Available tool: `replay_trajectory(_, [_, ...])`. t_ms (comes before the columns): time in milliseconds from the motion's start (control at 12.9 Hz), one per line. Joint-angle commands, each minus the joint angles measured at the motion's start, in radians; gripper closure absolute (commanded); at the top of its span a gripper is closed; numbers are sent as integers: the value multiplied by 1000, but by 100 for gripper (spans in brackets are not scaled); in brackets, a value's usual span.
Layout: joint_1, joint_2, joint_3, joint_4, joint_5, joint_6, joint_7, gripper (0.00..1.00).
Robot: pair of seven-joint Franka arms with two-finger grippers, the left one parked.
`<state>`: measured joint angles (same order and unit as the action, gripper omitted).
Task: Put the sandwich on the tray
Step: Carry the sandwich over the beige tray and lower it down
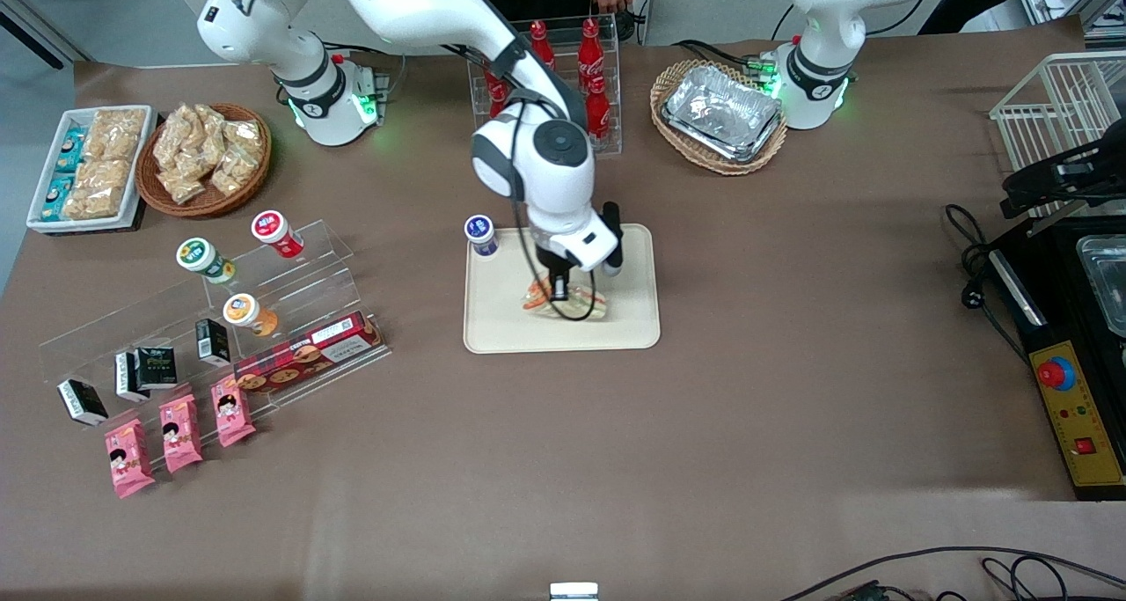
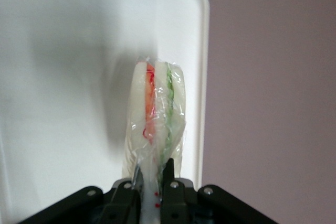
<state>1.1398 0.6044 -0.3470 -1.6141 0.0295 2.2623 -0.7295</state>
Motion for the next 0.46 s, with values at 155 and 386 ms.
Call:
replay_trajectory(155, [40,71,-18,10,-58,83,-4,97])
replay_trajectory(386, [28,75,-20,-1,-69,95,-11,96])
